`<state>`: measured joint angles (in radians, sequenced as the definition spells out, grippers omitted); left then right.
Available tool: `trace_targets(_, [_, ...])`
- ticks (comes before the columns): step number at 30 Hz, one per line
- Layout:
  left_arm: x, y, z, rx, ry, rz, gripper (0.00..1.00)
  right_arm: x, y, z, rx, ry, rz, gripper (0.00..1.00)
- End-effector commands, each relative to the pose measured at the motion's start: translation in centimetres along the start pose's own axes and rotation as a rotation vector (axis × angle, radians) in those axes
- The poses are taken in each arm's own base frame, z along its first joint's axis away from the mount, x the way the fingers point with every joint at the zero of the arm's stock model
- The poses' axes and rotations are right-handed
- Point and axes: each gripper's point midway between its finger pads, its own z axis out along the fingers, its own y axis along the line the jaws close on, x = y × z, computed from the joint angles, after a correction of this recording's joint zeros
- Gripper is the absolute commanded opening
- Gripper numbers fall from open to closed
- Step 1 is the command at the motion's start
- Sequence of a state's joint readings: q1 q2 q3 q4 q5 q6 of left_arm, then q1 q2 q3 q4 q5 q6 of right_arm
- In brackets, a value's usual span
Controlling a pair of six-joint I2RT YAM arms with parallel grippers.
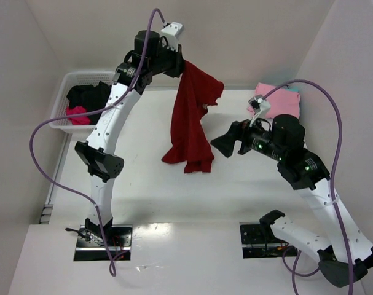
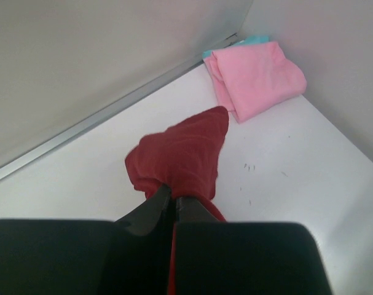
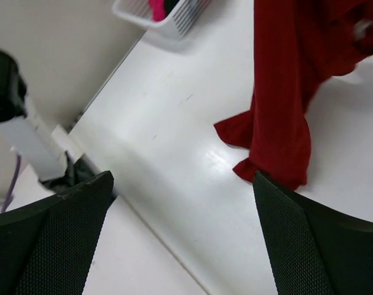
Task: Fold and stack the t-shirts
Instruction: Flatten out the tshirt
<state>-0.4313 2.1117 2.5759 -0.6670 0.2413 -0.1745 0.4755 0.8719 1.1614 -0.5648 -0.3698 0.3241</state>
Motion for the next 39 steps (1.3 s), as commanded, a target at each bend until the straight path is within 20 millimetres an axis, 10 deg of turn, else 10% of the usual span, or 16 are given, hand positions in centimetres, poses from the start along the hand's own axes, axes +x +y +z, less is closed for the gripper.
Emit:
trace_targets(1, [-2.8, -1.5, -2.7, 0.053, -0.065, 0.089, 0.01, -4.6, -2.5, 1.4, 0.155, -0.134, -0.054, 1.0])
trace_targets(5, [-0.4, -1.8, -2.6, 0.059, 0.007, 0.079, 0.0, -6.4, -5.8, 2.5, 0.307, -0.227, -0.073, 1.0])
trace_targets(18, [-5.0, -7.1, -11.8, 0.179, -0.107, 0.076, 0.0, -5.4, -14.3, 11.0, 0.342, -0.264, -0.01, 1.0])
trace_targets(23, [-3.5, -6.5, -14.7, 0.102, -0.124, 0.05, 0.0, -8.5, -16.2, 9.8, 0.274, -0.348, -0.028, 1.0])
trace_targets(29, [-1.4, -7.5, -15.3, 0.155, -0.093, -0.014, 0.0, -8.5, -11.7, 10.6, -0.078, -0.315, -0.07, 1.0])
trace_targets(39, [-0.9, -7.1, -15.3, 0.147, -0.097, -0.024, 0.0, -1.1, -8.2, 13.2, -0.321, -0.029, 0.065, 0.97])
